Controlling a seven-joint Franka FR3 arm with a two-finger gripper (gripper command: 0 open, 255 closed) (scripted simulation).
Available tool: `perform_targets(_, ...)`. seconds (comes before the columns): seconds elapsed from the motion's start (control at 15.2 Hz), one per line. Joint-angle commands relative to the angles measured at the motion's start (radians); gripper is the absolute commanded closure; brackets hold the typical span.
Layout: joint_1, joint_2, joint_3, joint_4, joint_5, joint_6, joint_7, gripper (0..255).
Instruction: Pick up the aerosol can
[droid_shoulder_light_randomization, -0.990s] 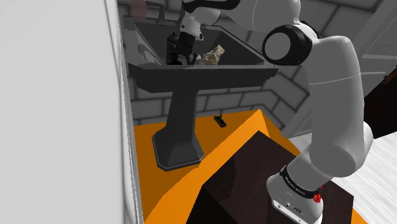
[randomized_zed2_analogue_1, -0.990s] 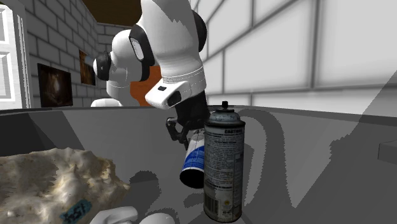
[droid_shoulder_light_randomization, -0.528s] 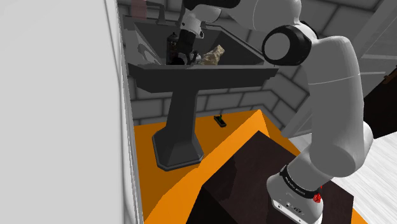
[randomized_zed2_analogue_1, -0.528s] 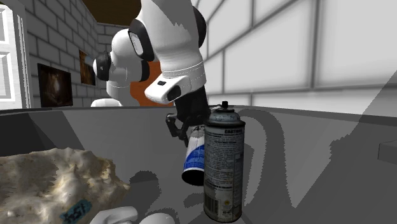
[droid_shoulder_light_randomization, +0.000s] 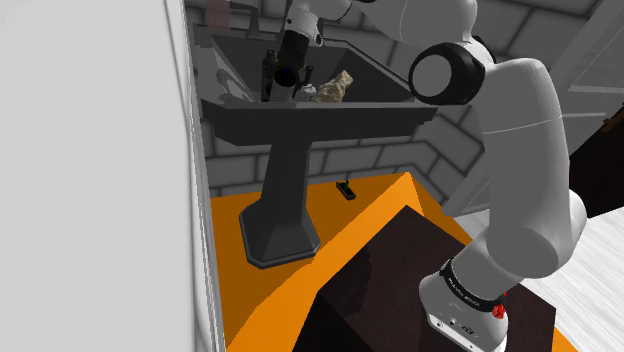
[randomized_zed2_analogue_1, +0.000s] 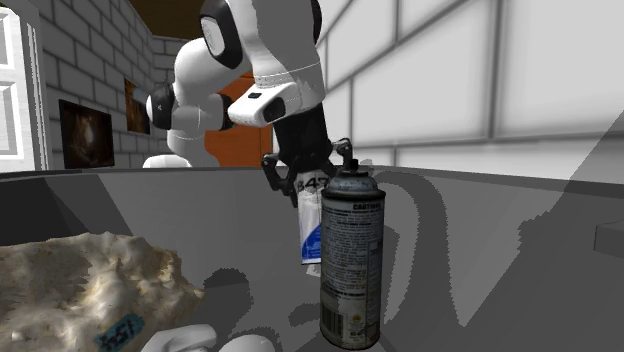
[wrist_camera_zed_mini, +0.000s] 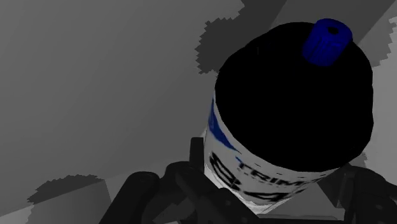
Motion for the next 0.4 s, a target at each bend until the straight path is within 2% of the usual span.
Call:
perform_targets(0.0, -0.003, 0.01, 0.002, 0.044, 0.001, -0.032, 0.011, 255)
perform_targets(0.2, -0.006, 0.041, 0.007, 0.137, 0.002, -0.089, 0.036, 255)
perform_targets(0.33, -0.006, 0.043, 0.008, 0.142, 0.002, -0.092, 0.037, 255)
